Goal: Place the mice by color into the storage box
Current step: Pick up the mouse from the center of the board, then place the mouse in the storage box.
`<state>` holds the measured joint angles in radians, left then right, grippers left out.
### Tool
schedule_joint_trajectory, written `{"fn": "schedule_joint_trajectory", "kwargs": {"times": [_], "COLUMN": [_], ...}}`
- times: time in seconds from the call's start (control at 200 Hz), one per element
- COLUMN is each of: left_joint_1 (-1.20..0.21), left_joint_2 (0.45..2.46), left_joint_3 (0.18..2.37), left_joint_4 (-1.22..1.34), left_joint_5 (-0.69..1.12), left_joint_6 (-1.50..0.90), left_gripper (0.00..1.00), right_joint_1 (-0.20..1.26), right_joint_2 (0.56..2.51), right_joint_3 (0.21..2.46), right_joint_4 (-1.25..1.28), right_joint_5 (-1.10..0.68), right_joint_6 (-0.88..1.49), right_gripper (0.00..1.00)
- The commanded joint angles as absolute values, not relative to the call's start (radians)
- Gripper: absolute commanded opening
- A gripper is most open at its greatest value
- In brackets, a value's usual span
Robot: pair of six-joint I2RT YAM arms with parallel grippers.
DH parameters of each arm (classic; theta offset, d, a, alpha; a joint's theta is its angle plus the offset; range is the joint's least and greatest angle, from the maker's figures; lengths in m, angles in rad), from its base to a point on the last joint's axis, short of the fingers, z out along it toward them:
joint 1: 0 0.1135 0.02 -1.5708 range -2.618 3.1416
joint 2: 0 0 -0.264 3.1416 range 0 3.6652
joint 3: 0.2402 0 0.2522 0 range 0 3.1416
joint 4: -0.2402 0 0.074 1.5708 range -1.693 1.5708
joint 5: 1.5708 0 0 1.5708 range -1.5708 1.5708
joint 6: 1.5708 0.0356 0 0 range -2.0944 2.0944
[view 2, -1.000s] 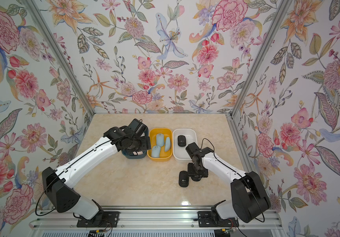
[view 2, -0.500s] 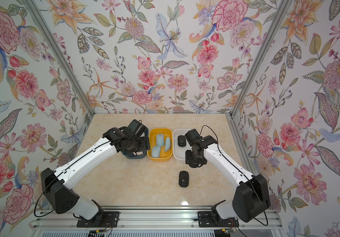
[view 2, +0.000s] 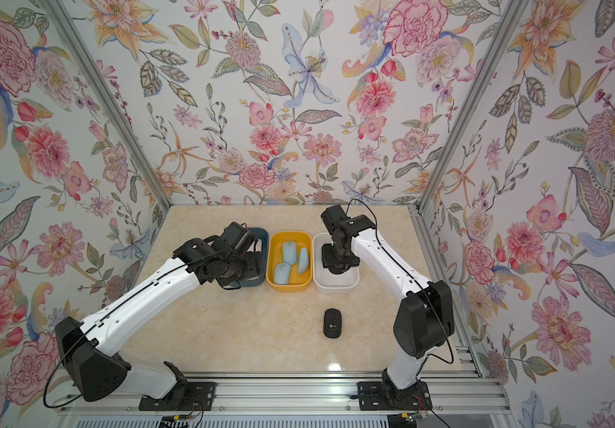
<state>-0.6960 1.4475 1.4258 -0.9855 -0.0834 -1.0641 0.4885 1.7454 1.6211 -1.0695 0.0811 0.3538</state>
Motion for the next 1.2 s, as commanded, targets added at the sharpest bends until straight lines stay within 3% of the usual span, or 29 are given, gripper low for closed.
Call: {"fn": "schedule_joint_trajectory", "kwargs": {"times": [0.0, 0.63, 1.195], "left_joint_1": [-0.701, -0.690, -0.668], "left_joint_2": [1.416, 1.402, 1.447], "left_joint_3": [1.414, 1.434, 1.473], "left_joint_4": [-0.991, -0.997, -1.000], "left_joint_5": [-0.114, -0.104, -0.084], "left_joint_6": [-1.085, -1.078, -1.050], "left_gripper": [0.87, 0.87, 0.87], "right_joint_1": [0.494, 0.404, 0.334], "right_joint_2": [1.805, 2.174, 2.280], "right_joint_3": [1.693, 1.908, 1.946], "right_joint_4": [-1.104, -1.068, -1.066], "right_joint_5": [0.099, 0.050, 0.045], "right_joint_6": [0.322, 0.308, 0.305], "right_gripper": [0.54, 0.54, 0.56]}}
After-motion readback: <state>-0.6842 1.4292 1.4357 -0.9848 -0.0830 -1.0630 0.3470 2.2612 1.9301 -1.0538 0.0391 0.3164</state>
